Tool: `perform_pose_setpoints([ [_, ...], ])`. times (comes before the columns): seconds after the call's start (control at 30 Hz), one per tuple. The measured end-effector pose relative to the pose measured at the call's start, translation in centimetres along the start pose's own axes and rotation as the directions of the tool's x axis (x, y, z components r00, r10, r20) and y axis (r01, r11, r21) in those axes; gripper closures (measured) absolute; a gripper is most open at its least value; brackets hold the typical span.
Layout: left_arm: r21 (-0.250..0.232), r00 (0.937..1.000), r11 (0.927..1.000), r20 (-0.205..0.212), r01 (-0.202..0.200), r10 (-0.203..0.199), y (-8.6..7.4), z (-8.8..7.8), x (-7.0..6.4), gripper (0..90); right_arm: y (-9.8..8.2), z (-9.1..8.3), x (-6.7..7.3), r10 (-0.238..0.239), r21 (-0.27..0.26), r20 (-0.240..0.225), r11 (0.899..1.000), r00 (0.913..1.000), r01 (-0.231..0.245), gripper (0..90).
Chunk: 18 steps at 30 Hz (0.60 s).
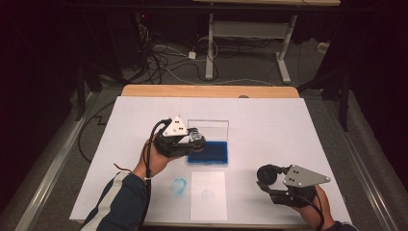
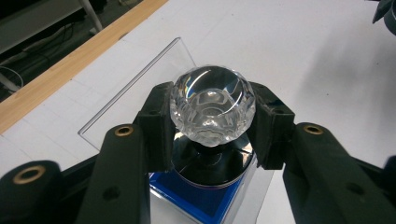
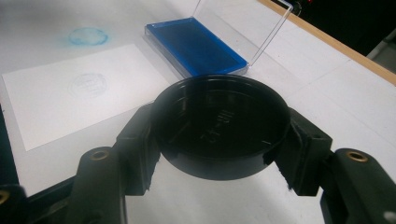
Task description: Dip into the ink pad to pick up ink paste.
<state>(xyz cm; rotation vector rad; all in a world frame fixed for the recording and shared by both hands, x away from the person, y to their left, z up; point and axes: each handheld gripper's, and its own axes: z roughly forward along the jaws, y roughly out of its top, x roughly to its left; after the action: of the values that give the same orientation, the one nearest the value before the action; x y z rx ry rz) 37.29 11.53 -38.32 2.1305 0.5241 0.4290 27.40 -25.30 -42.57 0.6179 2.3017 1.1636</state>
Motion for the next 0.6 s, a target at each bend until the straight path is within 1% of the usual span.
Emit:
perform_pose_setpoints([
  [0.13, -0.005, 1.0, 1.0, 0.008, 0.003, -0.003, -0.2, -0.2, -0.1, 54.2, 0.1, 0.1, 0.0, 0.002, -0.003, -0.003, 1.0, 1.0, -0.002, 38.6],
  [0.3, -0.011, 0.9999, 0.9999, 0.011, 0.001, -0.001, -0.5, -0.5, -0.4, 54.2, 0.1, 0.3, 0.2, 0.003, 0.006, -0.006, 1.0, 1.0, -0.003, 38.6],
  [0.53, -0.016, 0.9998, 0.9998, 0.013, -0.015, 0.015, -0.8, -1.0, -1.0, 54.2, 0.1, 0.2, 0.1, 0.0, 0.003, -0.006, 1.0, 1.0, 0.0, 38.6],
  [0.6, -0.022, 0.9997, 0.9997, 0.019, -0.012, 0.012, -0.9, -1.1, -1.0, 54.2, 0.1, 0.2, 0.1, -0.001, 0.004, -0.004, 1.0, 1.0, 0.001, 38.6],
])
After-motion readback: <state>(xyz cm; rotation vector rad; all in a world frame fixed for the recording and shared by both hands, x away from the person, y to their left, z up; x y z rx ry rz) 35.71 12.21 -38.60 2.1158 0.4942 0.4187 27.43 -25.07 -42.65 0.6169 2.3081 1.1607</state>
